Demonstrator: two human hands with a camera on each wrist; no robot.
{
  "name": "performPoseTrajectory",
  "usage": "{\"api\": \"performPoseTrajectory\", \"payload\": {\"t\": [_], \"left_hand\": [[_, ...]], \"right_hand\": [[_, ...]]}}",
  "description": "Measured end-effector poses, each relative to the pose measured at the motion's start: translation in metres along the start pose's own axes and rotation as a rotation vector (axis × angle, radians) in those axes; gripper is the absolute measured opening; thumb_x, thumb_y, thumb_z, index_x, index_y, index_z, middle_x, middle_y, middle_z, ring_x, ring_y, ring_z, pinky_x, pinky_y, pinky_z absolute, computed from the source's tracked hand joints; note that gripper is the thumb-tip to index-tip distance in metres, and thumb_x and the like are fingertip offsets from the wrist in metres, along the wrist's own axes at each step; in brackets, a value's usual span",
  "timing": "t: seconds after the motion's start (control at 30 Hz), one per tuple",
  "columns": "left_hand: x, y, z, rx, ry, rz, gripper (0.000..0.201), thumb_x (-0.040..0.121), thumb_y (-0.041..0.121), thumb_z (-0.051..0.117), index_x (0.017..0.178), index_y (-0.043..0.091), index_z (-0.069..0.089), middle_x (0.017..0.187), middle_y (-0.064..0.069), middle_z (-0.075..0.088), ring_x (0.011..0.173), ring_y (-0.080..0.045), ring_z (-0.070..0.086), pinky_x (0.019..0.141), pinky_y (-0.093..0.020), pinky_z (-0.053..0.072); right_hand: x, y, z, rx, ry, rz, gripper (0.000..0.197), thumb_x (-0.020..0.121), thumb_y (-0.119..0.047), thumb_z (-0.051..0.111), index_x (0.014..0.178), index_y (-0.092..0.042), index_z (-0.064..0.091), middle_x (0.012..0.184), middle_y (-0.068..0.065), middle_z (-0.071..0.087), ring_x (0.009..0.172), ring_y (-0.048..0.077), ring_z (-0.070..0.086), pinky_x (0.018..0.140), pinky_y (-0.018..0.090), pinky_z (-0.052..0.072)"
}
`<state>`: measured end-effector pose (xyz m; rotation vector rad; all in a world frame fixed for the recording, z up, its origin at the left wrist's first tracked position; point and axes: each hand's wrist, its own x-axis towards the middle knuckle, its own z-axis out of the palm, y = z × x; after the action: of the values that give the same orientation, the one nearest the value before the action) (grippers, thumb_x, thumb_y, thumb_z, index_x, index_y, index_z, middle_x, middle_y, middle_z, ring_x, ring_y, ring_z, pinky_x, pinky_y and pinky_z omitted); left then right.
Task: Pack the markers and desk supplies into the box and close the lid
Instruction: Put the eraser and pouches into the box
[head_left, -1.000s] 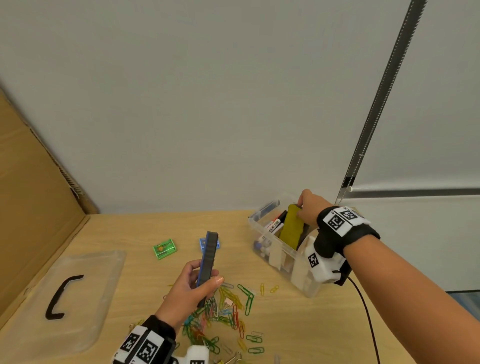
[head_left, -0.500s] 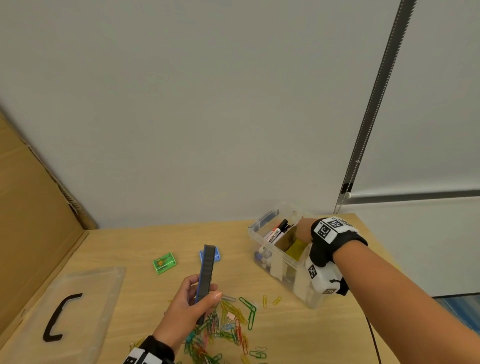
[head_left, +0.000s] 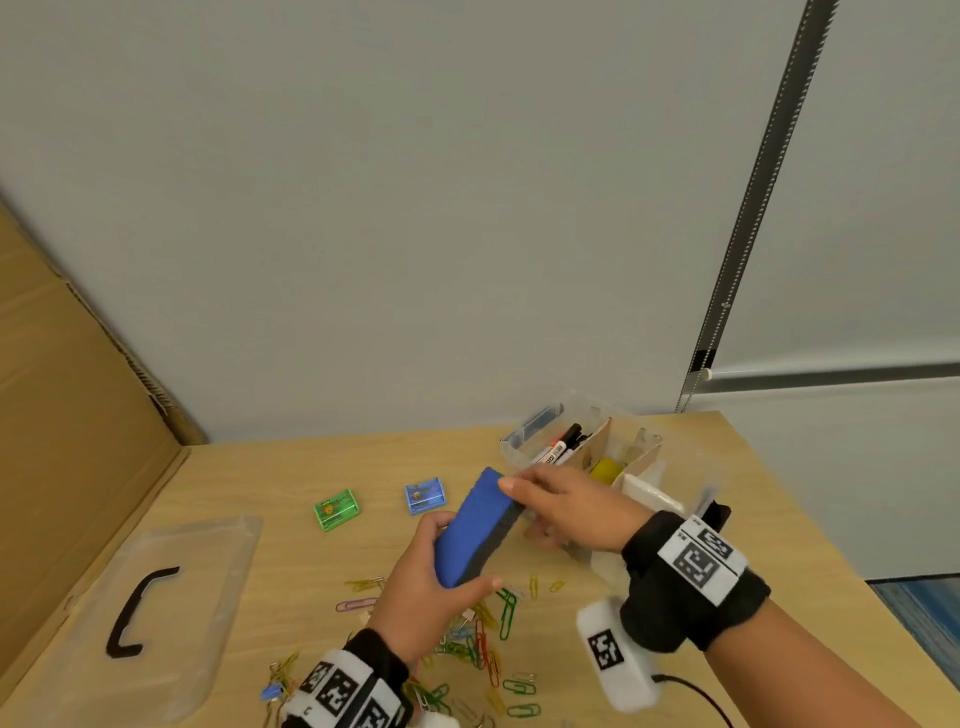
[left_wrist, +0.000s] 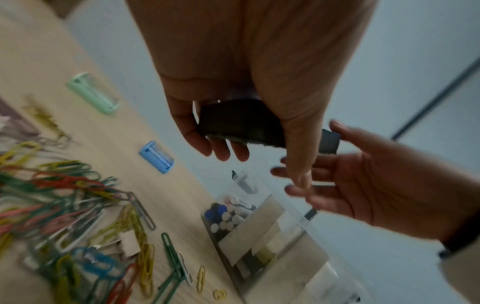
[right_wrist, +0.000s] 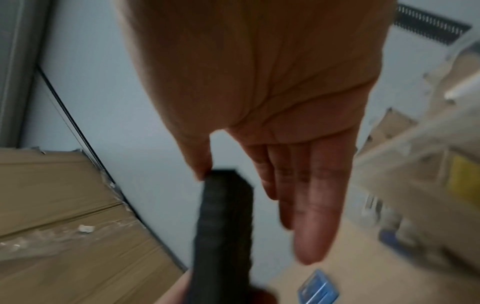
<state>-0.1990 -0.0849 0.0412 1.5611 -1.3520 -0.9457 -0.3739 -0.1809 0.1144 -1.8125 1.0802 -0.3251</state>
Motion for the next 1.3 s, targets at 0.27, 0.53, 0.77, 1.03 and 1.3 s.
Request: {"api": "performPoseTrajectory", "payload": {"t": [0.27, 0.53, 0.77, 1.03, 1.3], "left_hand": [[0.045, 0.032, 0.022, 0.382, 0.068, 0.312, 0.061, 0.086, 0.060, 0.049, 0.138, 0.031, 0.034, 0.133, 0.018, 0.040, 0.122, 0.000, 0.039, 0.102, -0.021, 0.035], [0.110, 0.017, 0.038, 0.940, -0.099, 0.308, 0.055, 0.096, 0.051, 0.030, 0.146, 0.028, 0.024, 0.157, 0.006, 0.016, 0.146, -0.018, 0.012, 0.119, -0.041, 0.016], [0.102, 0.013, 0.034, 0.978, -0.004, 0.385, 0.040, 0.094, 0.051, 0.040, 0.127, 0.030, 0.047, 0.134, 0.004, 0.042, 0.137, -0.017, 0.027, 0.113, -0.033, 0.022], [0.082, 0.007, 0.034, 0.911, 0.074, 0.389, 0.044, 0.091, 0.056, 0.041, 0.125, 0.030, 0.050, 0.120, 0.007, 0.044, 0.117, -0.011, 0.038, 0.098, -0.024, 0.036], [0.074, 0.010, 0.036, 0.915, 0.087, 0.361, 0.046, 0.092, 0.056, 0.038, 0.128, 0.030, 0.047, 0.124, 0.007, 0.044, 0.118, -0.010, 0.039, 0.099, -0.025, 0.039]], "right_hand": [[-0.010, -0.007, -0.051, -0.311, 0.406, -0.132, 0.031, 0.089, -0.023, 0.050, 0.118, -0.013, 0.053, 0.104, 0.006, 0.064, 0.088, 0.024, 0.060, 0.080, 0.038, 0.050], [-0.003, 0.011, -0.089, -0.506, 0.705, -0.087, 0.025, 0.085, -0.012, 0.049, 0.111, -0.009, 0.051, 0.103, 0.010, 0.059, 0.088, 0.028, 0.055, 0.073, 0.037, 0.048], [0.015, 0.009, -0.092, -0.556, 0.540, 0.038, 0.028, 0.088, -0.012, 0.045, 0.115, -0.005, 0.049, 0.108, 0.015, 0.058, 0.093, 0.031, 0.055, 0.076, 0.036, 0.046], [0.051, -0.003, -0.089, -0.656, 0.307, 0.260, 0.033, 0.095, -0.019, 0.042, 0.125, -0.004, 0.045, 0.122, 0.016, 0.056, 0.109, 0.031, 0.056, 0.082, 0.035, 0.044], [0.154, 0.071, -0.086, -0.962, 0.118, 0.478, 0.055, 0.074, -0.035, 0.067, 0.123, -0.015, 0.050, 0.132, 0.013, 0.044, 0.120, 0.039, 0.048, 0.096, 0.053, 0.045]]}}
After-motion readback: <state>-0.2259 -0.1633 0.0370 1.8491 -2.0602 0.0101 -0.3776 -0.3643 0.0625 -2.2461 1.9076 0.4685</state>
